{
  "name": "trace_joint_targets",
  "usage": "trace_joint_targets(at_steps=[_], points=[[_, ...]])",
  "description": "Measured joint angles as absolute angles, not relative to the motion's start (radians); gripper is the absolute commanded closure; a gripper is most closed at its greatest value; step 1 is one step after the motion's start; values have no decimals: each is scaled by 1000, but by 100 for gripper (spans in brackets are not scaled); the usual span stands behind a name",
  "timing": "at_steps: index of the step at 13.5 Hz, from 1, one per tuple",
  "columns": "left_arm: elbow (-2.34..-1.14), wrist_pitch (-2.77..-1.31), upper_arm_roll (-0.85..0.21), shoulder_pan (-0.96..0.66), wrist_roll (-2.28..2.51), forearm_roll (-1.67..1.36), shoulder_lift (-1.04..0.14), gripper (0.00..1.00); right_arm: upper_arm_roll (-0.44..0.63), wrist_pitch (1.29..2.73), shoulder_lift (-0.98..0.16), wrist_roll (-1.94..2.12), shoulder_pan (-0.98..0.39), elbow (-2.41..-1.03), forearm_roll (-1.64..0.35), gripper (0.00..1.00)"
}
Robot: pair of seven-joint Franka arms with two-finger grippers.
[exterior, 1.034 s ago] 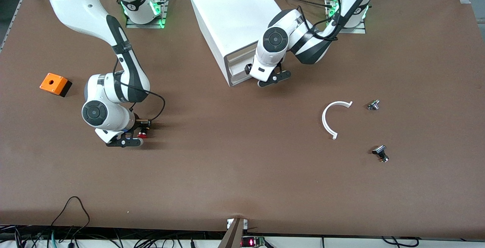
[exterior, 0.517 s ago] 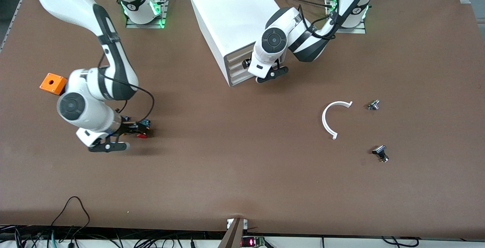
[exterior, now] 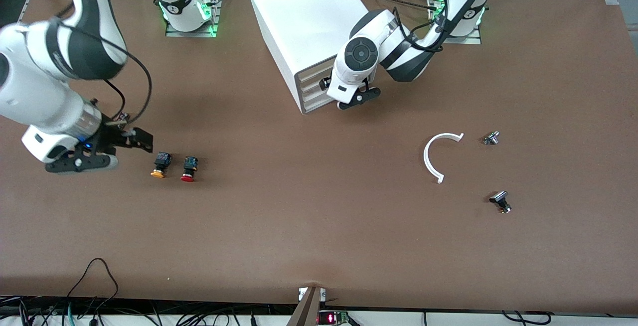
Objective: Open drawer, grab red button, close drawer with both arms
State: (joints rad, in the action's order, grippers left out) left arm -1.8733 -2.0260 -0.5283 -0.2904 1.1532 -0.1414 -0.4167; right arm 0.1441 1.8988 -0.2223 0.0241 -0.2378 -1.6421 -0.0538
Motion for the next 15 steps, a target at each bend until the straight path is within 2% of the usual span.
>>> trace_joint_targets(at_steps=[2,4,6,11,15], points=[[-1789,-1920,-524,-270,1144,-75,-406,1,144,1864,-165,24,-238,-1635,-54,1],[-1689,-1808,-524,-245,1113,33,-395,1,142,1759,-122,24,-229,-1606,-54,1],[-1602,-1721,-521,-211,1044,87,-386,1,108,1690,-85,24,-172,-1577,-54,1],[-1457,-1580,-516,-34,710,99,-370,1,-22,1606,4,-51,-2,-1573,-54,1],[-1406,-1561,-498,112,374,99,-334,1,-54,1536,37,-90,12,-1576,-53,1]])
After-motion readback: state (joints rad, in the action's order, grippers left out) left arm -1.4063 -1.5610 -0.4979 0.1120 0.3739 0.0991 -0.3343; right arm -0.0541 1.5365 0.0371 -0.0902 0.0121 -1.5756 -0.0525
